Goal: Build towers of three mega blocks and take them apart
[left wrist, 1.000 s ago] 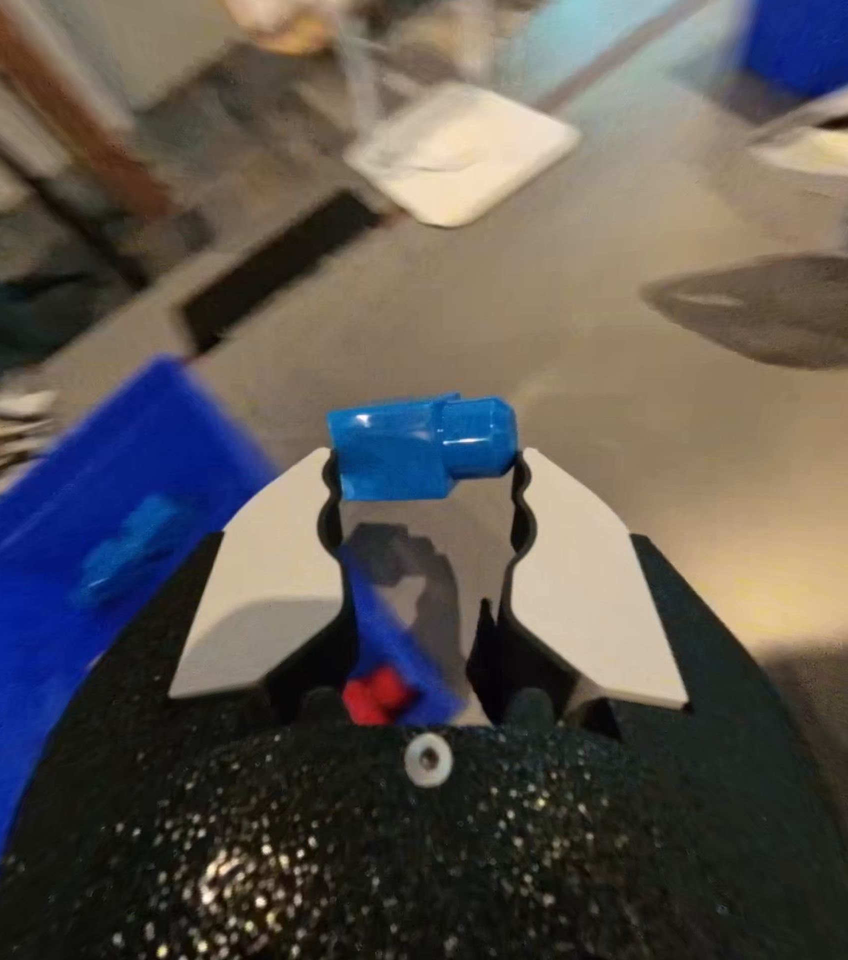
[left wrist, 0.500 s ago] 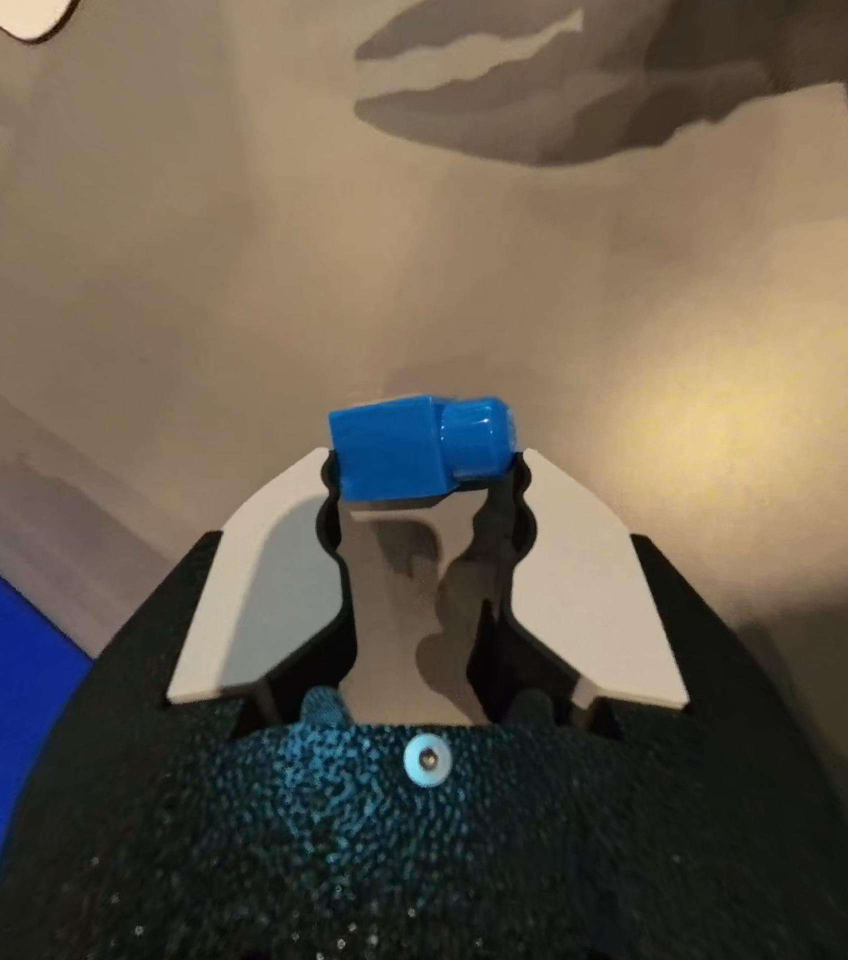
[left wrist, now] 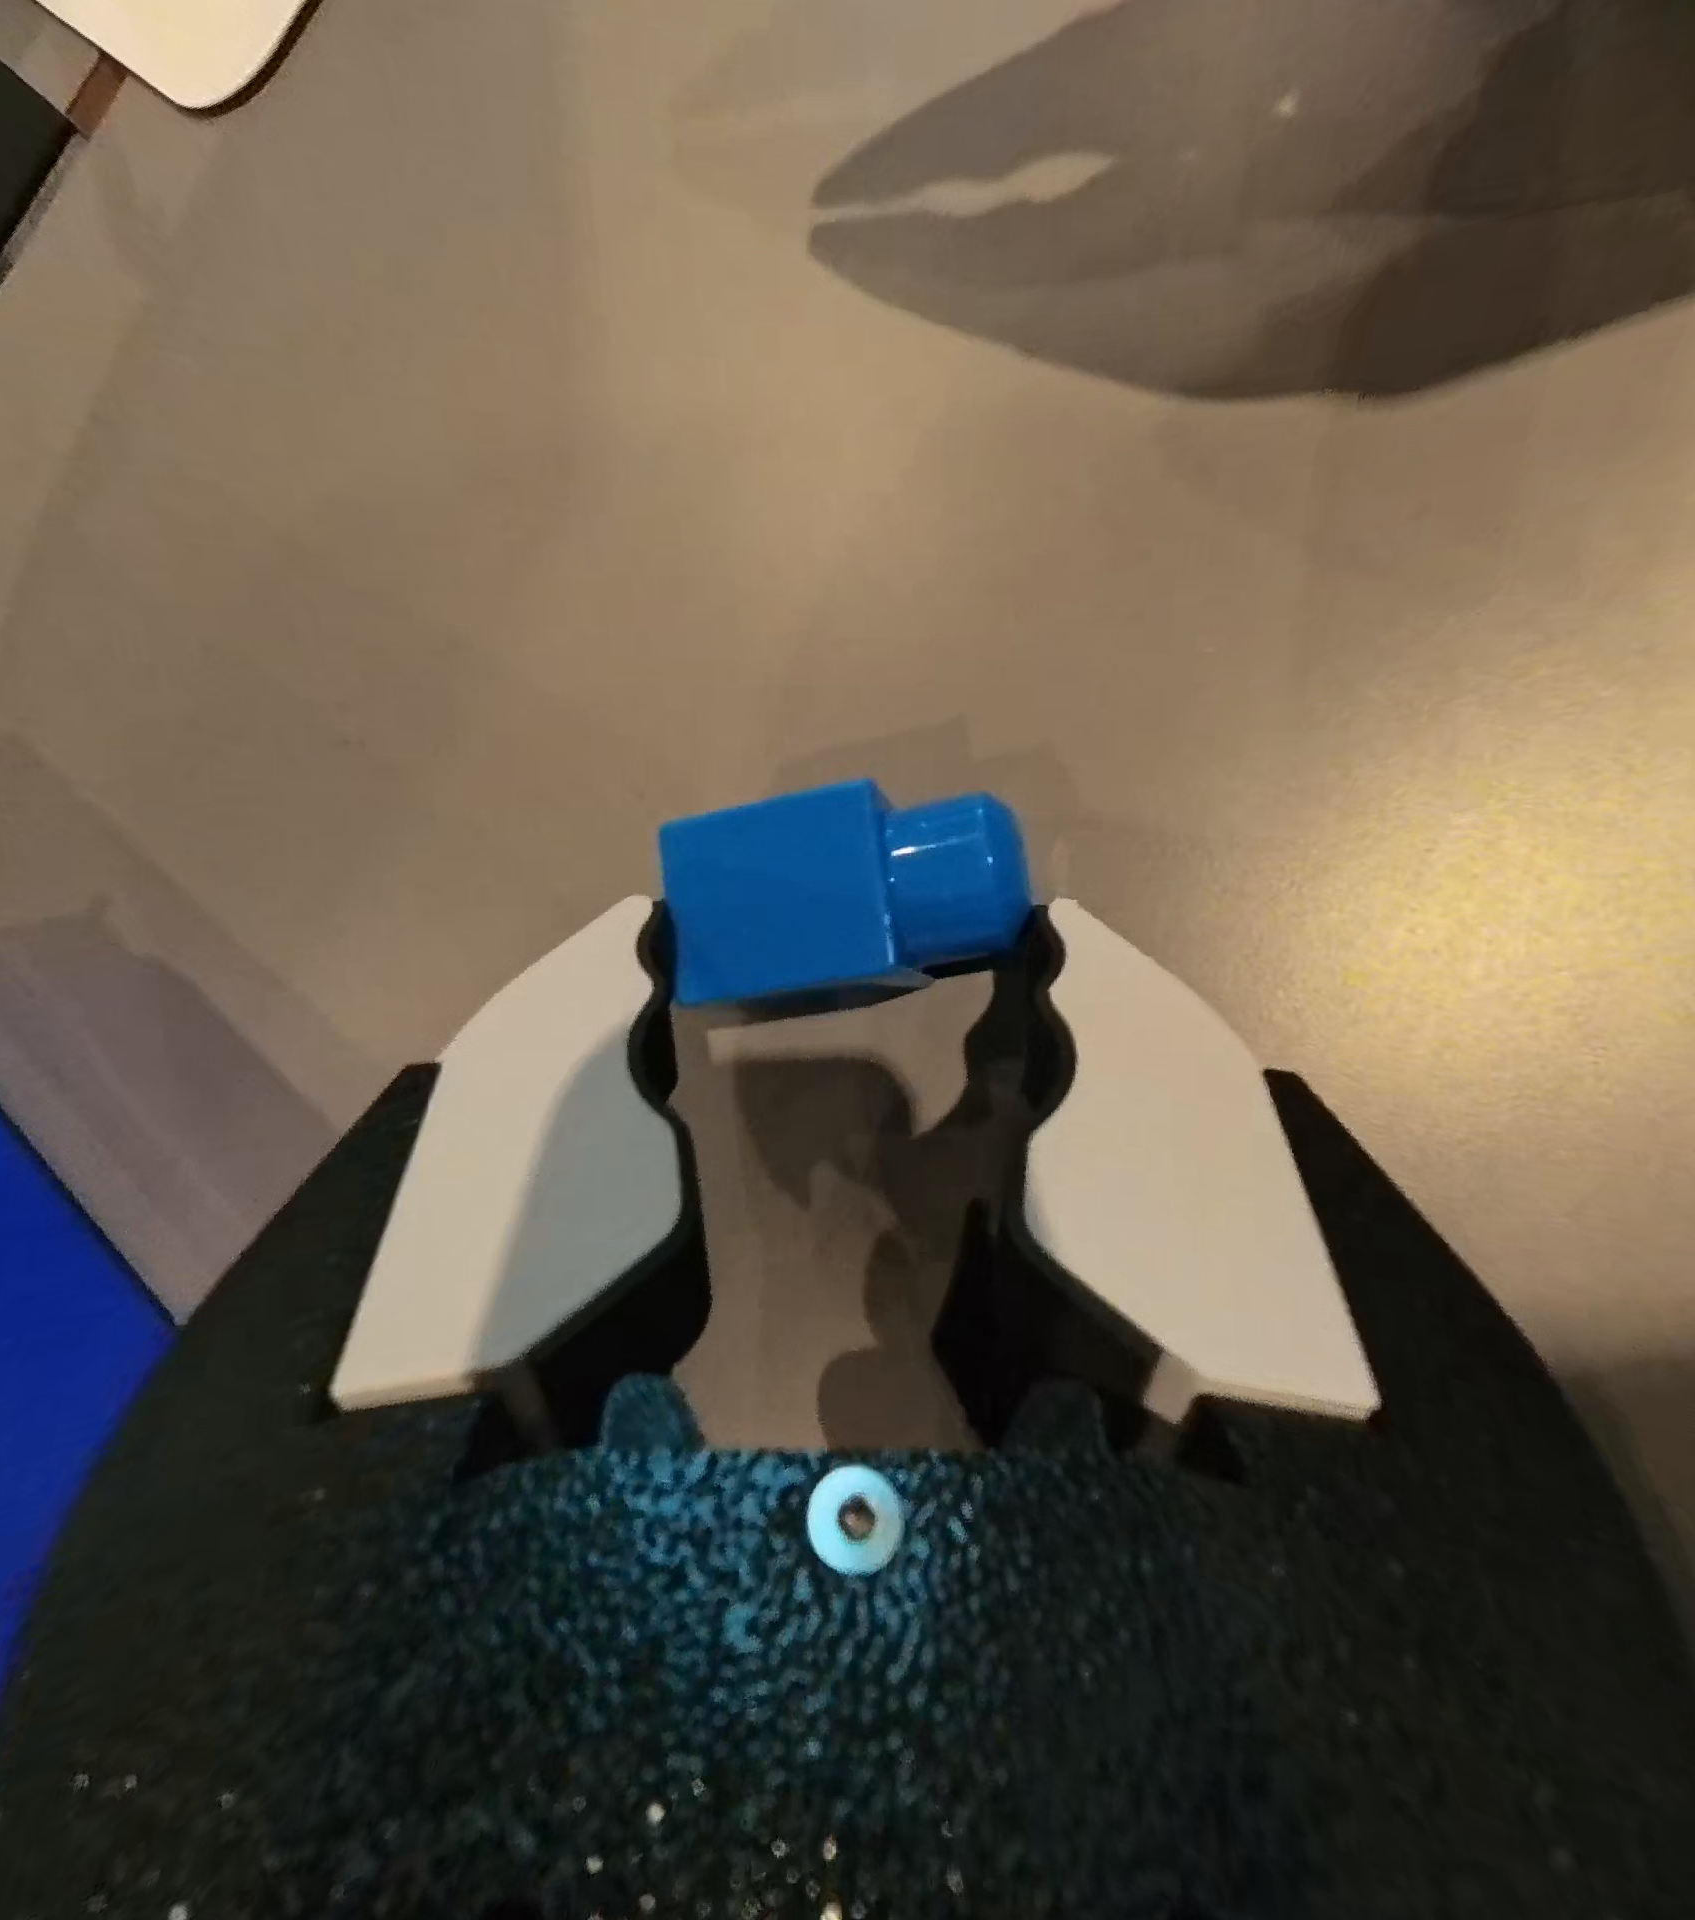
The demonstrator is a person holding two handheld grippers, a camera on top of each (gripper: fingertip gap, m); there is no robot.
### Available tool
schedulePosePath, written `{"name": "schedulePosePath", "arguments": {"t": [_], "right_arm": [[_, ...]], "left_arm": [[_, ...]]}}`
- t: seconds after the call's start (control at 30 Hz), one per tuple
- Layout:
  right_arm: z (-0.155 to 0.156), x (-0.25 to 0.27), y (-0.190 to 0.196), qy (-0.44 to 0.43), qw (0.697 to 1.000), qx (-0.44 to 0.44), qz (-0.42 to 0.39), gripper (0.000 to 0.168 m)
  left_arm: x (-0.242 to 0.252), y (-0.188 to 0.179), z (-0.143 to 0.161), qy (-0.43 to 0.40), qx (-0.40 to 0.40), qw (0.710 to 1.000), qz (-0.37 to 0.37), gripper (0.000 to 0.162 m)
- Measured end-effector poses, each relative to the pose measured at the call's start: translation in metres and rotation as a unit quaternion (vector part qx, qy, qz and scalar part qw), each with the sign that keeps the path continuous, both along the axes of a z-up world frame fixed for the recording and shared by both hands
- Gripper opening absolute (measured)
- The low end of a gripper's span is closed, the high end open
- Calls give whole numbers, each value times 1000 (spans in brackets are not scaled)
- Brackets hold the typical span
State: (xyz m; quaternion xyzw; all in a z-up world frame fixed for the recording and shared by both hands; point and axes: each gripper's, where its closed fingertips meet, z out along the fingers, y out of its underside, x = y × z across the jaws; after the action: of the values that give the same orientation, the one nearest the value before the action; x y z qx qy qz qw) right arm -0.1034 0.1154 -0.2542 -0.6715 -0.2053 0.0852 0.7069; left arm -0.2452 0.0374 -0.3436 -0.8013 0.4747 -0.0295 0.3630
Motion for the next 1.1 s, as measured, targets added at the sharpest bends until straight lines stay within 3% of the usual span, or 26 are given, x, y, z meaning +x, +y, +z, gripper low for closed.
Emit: {"name": "schedulePosePath", "arguments": {"t": [0.23, 0.43, 0.57, 0.67, 0.73, 0.77, 0.93, 1.1], "right_arm": [[-6, 1, 1, 61, 996, -59, 41, 2], [-9, 1, 1, 51, 996, -67, 36, 2], [-10, -1, 0, 29, 997, -60, 28, 10], [-12, -3, 0, 17, 998, -61, 29, 22], [-11, -3, -2, 15, 998, -58, 30, 16], [-11, -4, -2, 15, 998, -56, 32, 6], [-13, -8, -5, 0, 998, -55, 39, 3], [-12, -7, -6, -9, 999, -43, 28, 6]], "left_arm": [[-8, -3, 11, -36, 15, 999, 16, 65], [-33, -10, 63, -108, 61, 991, 42, 64], [-94, 0, 108, -119, 109, 981, 106, 61], [-155, 10, 124, -106, 120, 970, 181, 58], [-188, 17, 131, -100, 136, 961, 220, 57], [-202, 22, 132, -93, 141, 957, 234, 57], [-256, 67, 117, -2, 113, 955, 274, 67], [-283, 120, 75, 149, 36, 969, 196, 71]]}}
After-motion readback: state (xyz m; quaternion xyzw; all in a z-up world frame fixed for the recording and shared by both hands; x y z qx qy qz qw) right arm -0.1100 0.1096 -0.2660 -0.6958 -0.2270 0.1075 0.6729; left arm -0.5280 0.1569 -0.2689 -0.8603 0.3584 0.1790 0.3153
